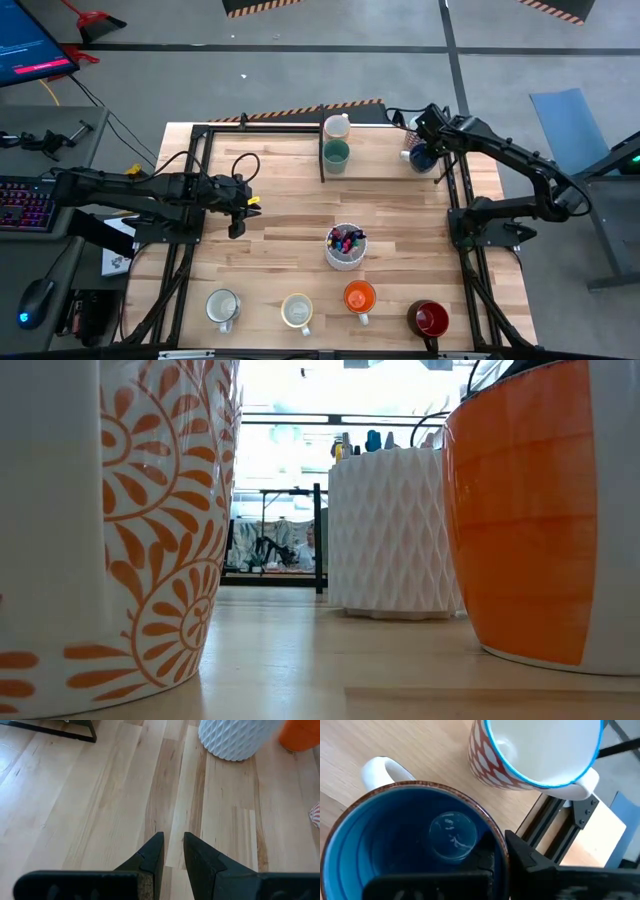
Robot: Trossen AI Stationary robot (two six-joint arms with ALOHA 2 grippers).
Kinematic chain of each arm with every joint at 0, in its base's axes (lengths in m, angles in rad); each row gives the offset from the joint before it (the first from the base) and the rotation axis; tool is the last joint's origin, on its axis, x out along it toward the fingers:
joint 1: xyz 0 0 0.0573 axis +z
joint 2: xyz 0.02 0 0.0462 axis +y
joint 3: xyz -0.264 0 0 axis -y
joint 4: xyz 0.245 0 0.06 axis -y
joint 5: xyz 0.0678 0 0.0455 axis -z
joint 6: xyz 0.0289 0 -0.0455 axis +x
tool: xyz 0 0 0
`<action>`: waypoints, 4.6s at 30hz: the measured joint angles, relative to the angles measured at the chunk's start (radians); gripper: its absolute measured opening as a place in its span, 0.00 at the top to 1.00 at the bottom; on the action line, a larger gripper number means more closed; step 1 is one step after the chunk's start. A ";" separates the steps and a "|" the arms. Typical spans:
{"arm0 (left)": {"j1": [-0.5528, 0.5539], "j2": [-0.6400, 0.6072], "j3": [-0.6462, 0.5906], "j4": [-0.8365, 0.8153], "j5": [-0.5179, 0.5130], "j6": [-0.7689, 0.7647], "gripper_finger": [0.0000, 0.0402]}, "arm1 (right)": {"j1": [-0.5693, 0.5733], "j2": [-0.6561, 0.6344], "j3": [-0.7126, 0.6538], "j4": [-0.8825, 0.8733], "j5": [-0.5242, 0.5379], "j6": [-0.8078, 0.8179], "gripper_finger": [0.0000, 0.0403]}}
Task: Place coffee mugs
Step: Put the blue mug on the shelf, then put the blue patterned mug on the shelf
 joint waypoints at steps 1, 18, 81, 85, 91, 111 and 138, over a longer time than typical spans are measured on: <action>0.000 0.000 0.000 0.000 0.000 0.000 0.84 | 0.000 0.000 -0.012 0.004 0.000 -0.005 1.00; 0.000 0.000 0.000 0.000 0.000 -0.010 0.84 | 0.000 -0.008 -0.057 0.068 0.058 -0.030 0.93; 0.000 0.000 0.000 0.001 0.000 -0.019 0.84 | 0.333 -0.342 -0.055 0.175 -0.514 0.007 0.80; 0.000 0.000 0.000 0.000 0.000 -0.019 0.84 | 0.420 -0.342 -0.055 0.188 -0.519 -0.015 0.80; 0.000 0.000 0.000 0.001 0.001 -0.021 0.84 | 0.517 -0.342 -0.055 0.198 -0.520 0.020 0.80; -0.105 0.001 0.012 0.081 0.494 -0.355 0.84 | 0.652 -0.342 -0.055 0.197 -0.416 0.038 0.80; -0.933 0.168 0.345 0.039 -0.360 -0.544 0.84 | 0.651 -0.341 -0.204 0.356 -0.356 0.056 0.80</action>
